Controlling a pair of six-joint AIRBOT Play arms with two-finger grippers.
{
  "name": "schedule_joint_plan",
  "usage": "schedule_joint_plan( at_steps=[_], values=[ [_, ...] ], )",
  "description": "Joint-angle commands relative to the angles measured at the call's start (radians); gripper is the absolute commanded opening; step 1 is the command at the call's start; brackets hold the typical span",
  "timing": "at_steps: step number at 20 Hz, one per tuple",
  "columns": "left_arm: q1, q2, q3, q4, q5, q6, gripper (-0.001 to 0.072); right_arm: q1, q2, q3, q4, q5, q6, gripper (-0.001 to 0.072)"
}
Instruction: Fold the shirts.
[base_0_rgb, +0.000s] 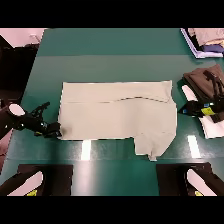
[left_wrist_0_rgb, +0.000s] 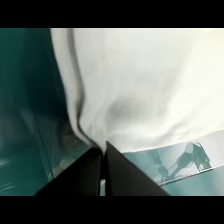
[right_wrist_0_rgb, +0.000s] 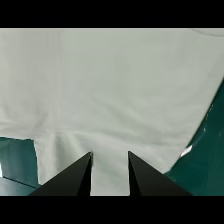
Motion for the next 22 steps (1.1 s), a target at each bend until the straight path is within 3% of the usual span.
schedule_joint_plan(
  at_steps=[1,2,3,9,12,15,20,22],
  values=[
    [-0.004,0.001,0.067,0.0,-0.007,0.003,0.0027,-0.103,0.023,-0.089,-0.051,0.076,0.007,0.0276],
    [-0.004,0.001,0.092,-0.003,-0.01,0.002,0.0027,-0.132,0.037,-0.15,-0.048,0.075,0.008,0.036],
    [-0.004,0.001,0.116,-0.01,-0.009,0.002,0.0027,-0.151,0.051,-0.222,-0.049,0.073,0.008,0.0391],
    [-0.004,0.001,0.158,-0.011,0.012,0.003,0.0027,-0.168,0.075,-0.512,0.048,-0.006,0.028,0.0389],
    [-0.004,0.001,0.158,-0.011,0.011,0.003,0.0027,-0.167,0.008,-0.56,0.155,-0.058,0.016,0.0388],
    [-0.004,0.001,0.158,-0.01,0.011,0.005,0.0027,-0.168,-0.075,-0.549,0.168,-0.061,-0.013,0.0375],
    [-0.004,0.001,0.158,-0.005,0.01,0.006,0.0027,-0.168,-0.092,-0.499,0.15,-0.066,-0.039,0.0047],
    [-0.004,0.018,0.158,0.027,0.007,0.005,0.0026,-0.168,-0.024,-0.469,0.102,-0.039,-0.038,0.0015]
  ],
)
